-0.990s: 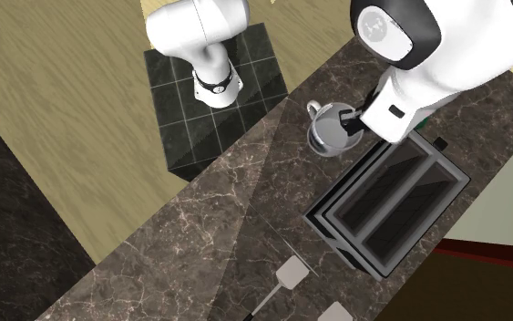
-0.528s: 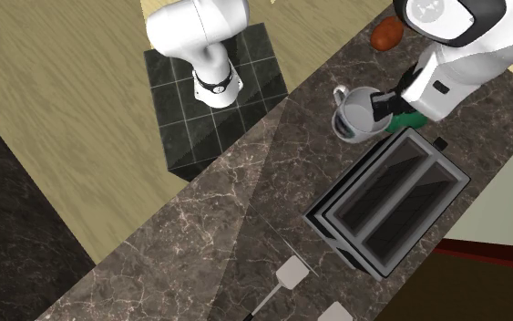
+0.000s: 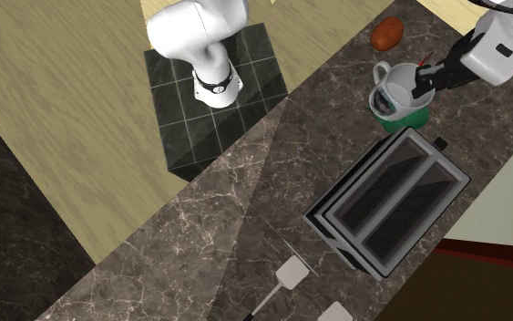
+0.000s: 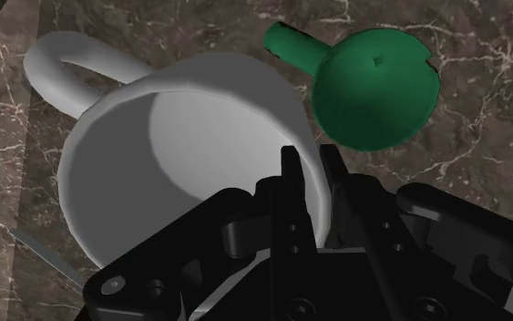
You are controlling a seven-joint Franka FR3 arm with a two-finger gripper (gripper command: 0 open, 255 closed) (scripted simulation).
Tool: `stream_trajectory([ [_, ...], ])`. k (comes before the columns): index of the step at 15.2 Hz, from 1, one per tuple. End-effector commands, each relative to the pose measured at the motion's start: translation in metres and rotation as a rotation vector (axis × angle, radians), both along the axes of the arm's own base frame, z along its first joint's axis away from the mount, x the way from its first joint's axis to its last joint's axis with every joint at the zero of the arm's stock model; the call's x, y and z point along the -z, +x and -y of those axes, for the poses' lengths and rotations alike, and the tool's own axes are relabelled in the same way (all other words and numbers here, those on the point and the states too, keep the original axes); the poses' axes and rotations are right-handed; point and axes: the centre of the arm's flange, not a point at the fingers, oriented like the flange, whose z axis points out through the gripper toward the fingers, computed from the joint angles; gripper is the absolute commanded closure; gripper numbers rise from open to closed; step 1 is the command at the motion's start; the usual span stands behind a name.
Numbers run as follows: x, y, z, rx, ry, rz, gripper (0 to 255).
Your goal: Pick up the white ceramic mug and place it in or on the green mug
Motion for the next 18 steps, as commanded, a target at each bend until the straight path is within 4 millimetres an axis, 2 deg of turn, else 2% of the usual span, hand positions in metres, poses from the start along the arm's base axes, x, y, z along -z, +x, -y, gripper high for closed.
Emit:
stream_trajectory([
  [1,0.001,-0.004,-0.029,0.004,0.001,0.000,255],
  [5,-0.001,-0.014,-0.077,0.004,0.001,0.000,255],
  [18,0.068,-0.014,-0.077,0.004,0.001,0.000,255],
])
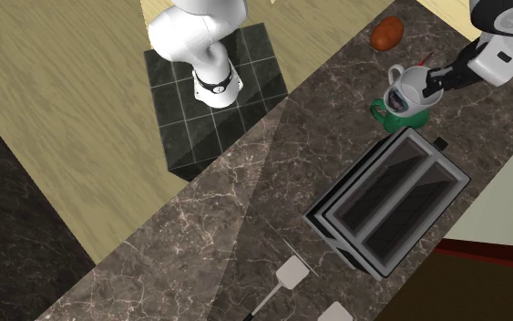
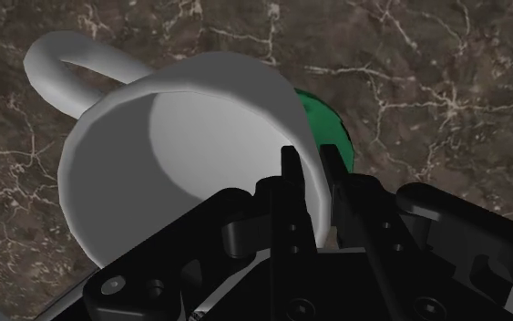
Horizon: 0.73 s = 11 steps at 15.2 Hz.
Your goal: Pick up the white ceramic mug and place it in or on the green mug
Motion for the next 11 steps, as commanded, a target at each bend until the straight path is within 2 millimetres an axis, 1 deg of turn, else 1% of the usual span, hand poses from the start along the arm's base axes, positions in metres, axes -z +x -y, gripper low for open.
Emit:
stream_trajectory([
  [1,0.0105,0.0001,0.0003,0.000,0.001,0.000,255],
  [2,0.0176,0.0001,0.0003,0.000,0.001,0.000,255],
  [10,0.0176,0.0001,0.0003,0.000,0.001,0.000,255],
  [11,0.0177,0.0002,0.0004,0.000,0.001,0.000,0],
])
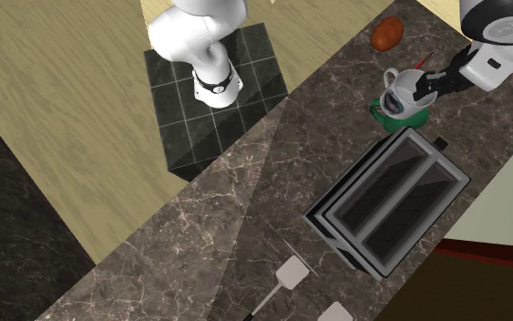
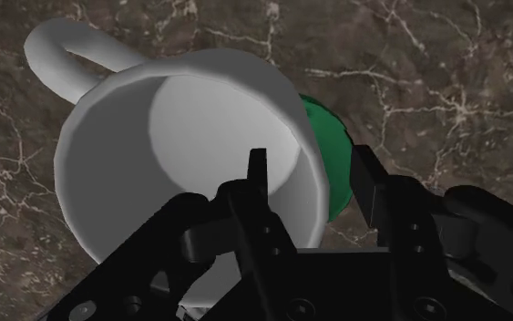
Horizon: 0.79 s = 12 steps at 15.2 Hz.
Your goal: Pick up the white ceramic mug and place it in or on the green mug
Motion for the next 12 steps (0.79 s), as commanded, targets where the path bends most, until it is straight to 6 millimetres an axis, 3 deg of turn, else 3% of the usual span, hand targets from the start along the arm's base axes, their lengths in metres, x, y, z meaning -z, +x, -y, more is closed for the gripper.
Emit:
stream_trajectory([
  [1,0.001,0.000,0.000,0.000,0.000,-0.001,0],
  [5,0.000,0.000,0.000,0.000,0.000,-0.001,0],
  [9,-0.050,0.002,-0.002,0.000,0.000,-0.001,0],
  [12,-0.050,0.002,-0.002,0.000,0.000,-0.001,0],
])
